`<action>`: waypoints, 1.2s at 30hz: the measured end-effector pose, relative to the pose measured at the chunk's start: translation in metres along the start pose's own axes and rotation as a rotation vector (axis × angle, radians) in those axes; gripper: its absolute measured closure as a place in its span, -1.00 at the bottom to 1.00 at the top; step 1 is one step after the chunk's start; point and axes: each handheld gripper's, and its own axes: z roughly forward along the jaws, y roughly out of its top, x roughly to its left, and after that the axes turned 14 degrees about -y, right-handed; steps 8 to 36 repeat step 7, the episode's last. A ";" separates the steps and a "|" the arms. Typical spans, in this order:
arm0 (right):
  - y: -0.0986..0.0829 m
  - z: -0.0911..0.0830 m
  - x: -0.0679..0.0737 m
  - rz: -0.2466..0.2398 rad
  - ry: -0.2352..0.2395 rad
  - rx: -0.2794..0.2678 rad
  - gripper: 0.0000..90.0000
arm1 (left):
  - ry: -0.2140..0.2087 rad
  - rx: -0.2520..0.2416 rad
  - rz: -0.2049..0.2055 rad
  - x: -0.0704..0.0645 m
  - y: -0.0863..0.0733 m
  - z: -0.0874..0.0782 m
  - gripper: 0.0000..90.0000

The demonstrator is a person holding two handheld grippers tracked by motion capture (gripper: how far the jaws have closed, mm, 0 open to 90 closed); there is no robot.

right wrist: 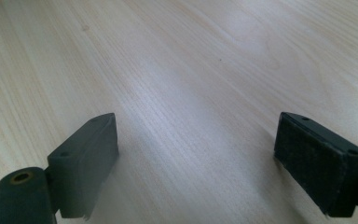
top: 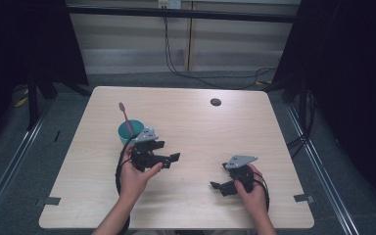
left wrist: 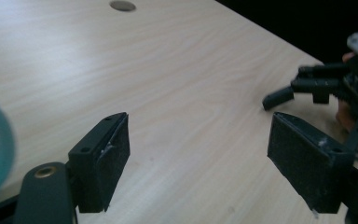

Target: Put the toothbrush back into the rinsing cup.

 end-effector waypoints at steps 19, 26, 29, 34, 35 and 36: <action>0.000 0.000 0.000 -0.002 0.002 -0.001 -0.71 | -0.022 0.021 0.001 -0.003 -0.016 0.012 -0.53; 0.000 0.000 0.000 -0.002 0.002 -0.001 -0.71 | -0.022 0.021 0.001 -0.003 -0.016 0.012 -0.53; 0.000 0.000 0.000 -0.002 0.002 -0.001 -0.71 | -0.022 0.021 0.001 -0.003 -0.016 0.012 -0.53; 0.000 0.000 0.000 -0.002 0.002 -0.001 -0.71 | -0.022 0.021 0.001 -0.003 -0.016 0.012 -0.53; 0.000 0.000 0.000 -0.002 0.002 -0.001 -0.71 | -0.022 0.021 0.001 -0.003 -0.016 0.012 -0.53; 0.000 0.000 0.000 -0.002 0.002 -0.001 -0.71 | -0.022 0.021 0.001 -0.003 -0.016 0.012 -0.53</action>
